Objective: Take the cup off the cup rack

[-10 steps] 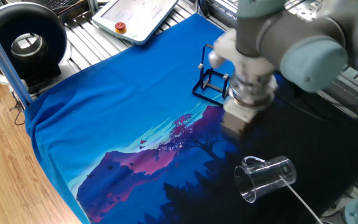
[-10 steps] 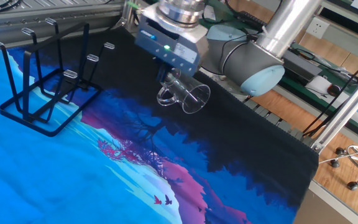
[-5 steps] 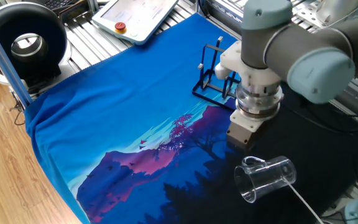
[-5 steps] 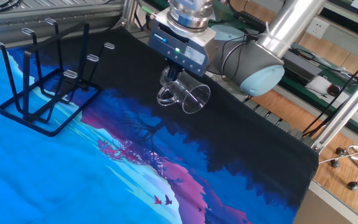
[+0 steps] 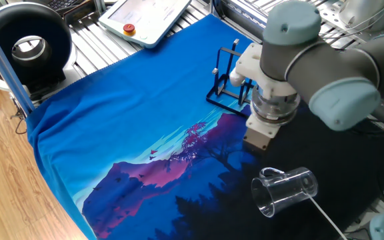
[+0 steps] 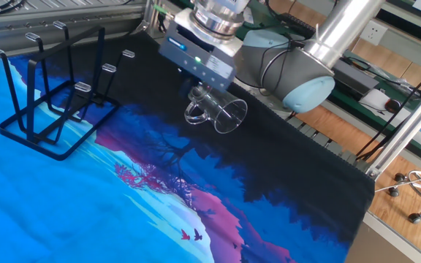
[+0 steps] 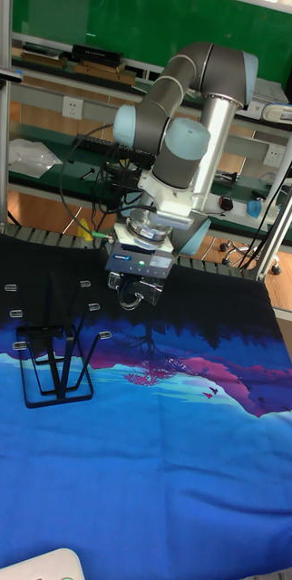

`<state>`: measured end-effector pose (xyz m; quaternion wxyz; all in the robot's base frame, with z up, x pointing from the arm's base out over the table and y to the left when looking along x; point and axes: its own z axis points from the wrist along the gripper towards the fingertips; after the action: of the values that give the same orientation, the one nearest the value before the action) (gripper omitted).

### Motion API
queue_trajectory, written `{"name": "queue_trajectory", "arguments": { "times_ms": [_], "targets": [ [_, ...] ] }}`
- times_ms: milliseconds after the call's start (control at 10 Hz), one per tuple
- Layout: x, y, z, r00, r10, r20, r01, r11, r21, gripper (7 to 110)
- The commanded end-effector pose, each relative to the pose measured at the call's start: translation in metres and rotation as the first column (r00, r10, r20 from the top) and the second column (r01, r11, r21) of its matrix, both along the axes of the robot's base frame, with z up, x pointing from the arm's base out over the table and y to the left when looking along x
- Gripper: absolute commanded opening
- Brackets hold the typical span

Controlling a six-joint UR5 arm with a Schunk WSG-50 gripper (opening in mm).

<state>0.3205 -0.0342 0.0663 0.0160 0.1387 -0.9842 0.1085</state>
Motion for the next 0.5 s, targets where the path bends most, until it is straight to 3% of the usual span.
{"name": "queue_trajectory", "arguments": {
  "times_ms": [0, 100, 200, 300, 400],
  "targets": [
    [-0.026, -0.044, 0.011, 0.999, -0.026, -0.041, 0.02, 0.991, -0.134, 7],
    [-0.041, -0.052, 0.008, 0.998, -0.043, -0.05, 0.035, 0.987, -0.155, 7],
    [-0.055, -0.043, 0.002, 0.995, -0.073, -0.065, 0.064, 0.99, -0.124, 7],
    [-0.077, -0.004, -0.003, 0.983, -0.13, -0.132, 0.132, 0.991, 0.003, 7],
    [-0.081, 0.017, 0.0, 0.979, -0.147, -0.143, 0.155, 0.987, 0.046, 7]
  ]
}}
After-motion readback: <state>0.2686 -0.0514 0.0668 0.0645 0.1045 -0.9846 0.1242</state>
